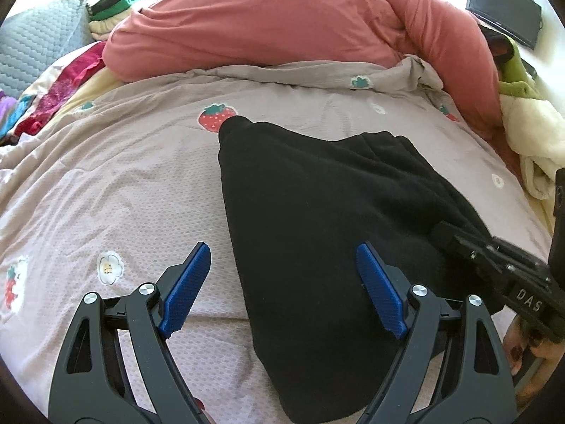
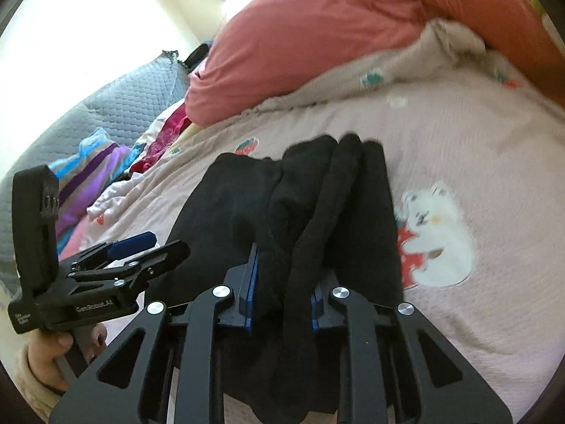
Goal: Fold small clothes
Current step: 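Open the right gripper and withdraw both grippers from the folded sweatshirt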
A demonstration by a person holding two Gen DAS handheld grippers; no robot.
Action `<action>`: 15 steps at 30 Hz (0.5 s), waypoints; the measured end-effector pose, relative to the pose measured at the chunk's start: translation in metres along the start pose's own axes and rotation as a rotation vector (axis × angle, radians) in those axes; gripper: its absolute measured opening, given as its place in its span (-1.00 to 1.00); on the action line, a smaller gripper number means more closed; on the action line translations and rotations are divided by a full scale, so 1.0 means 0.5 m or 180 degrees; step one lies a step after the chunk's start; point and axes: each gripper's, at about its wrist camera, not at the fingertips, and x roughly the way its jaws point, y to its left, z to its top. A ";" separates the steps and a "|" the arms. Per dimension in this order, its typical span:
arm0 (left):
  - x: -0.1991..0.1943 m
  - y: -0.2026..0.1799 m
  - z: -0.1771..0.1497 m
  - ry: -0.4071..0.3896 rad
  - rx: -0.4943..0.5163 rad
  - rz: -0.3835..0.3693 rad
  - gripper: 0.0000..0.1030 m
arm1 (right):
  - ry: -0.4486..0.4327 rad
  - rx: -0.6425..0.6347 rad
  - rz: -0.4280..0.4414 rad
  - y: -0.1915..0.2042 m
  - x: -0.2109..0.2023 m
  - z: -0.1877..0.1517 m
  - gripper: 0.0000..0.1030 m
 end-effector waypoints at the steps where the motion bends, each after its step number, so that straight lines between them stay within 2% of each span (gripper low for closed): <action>1: -0.003 -0.004 -0.001 -0.0011 0.0016 -0.0021 0.50 | -0.0023 -0.0026 -0.0054 0.000 -0.004 0.000 -0.62; 5: -0.004 -0.012 -0.012 0.0007 0.0024 -0.0090 0.51 | -0.0001 -0.0097 -0.0277 -0.010 0.019 -0.006 -0.61; 8: 0.008 -0.012 -0.023 0.0057 -0.0012 -0.0126 0.53 | 0.0093 -0.0033 -0.0413 -0.023 0.040 -0.031 -0.53; 10: 0.008 -0.013 -0.028 0.0046 -0.0021 -0.0116 0.53 | 0.0036 -0.0006 -0.0534 -0.023 0.029 -0.035 -0.33; 11: 0.006 -0.013 -0.030 0.0036 -0.0021 -0.0109 0.53 | 0.0015 -0.0002 -0.0605 -0.023 0.024 -0.036 -0.11; 12: 0.004 -0.012 -0.031 0.0035 -0.0025 -0.0114 0.53 | 0.0003 0.0009 -0.0622 -0.023 0.021 -0.037 -0.05; 15: -0.003 -0.008 -0.035 0.0029 -0.0053 -0.0147 0.53 | -0.0009 0.0015 -0.0649 -0.018 0.009 -0.046 -0.05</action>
